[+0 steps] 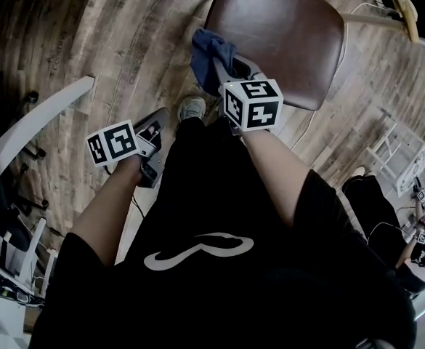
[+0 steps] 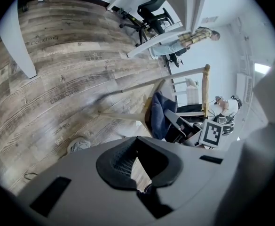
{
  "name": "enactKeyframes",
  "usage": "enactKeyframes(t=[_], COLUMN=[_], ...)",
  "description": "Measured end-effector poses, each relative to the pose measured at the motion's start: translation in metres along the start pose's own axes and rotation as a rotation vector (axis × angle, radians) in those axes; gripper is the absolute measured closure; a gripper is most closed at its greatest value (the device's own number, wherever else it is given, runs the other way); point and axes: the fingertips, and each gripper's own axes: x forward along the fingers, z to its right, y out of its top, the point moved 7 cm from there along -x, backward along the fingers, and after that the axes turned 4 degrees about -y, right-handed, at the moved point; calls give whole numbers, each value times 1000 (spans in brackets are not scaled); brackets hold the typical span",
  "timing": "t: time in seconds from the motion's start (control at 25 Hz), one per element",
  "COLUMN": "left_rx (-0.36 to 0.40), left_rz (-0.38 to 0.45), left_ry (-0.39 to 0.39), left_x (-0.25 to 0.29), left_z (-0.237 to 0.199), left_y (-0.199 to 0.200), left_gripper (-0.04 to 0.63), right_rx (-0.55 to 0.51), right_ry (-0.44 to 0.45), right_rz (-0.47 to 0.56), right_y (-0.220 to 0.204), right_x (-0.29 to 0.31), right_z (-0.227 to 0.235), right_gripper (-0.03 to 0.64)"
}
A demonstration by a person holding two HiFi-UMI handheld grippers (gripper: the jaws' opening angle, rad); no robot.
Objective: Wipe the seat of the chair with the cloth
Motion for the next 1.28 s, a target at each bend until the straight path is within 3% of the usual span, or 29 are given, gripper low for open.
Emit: enactKeyframes(t=[0.4, 1.28], left_rx=[14, 94], left_rz=[3, -100], left_ry=[16, 17], left_x=[8, 78], left_z=[10, 69], left_y=[1, -34], left_gripper=[583, 583], right_rx=[21, 134], right_ry=[-13, -135], right_rz=[-6, 23], right_y=[-6, -44], right_x=[-9, -75], right_z=[19, 130], right_gripper=[561, 561])
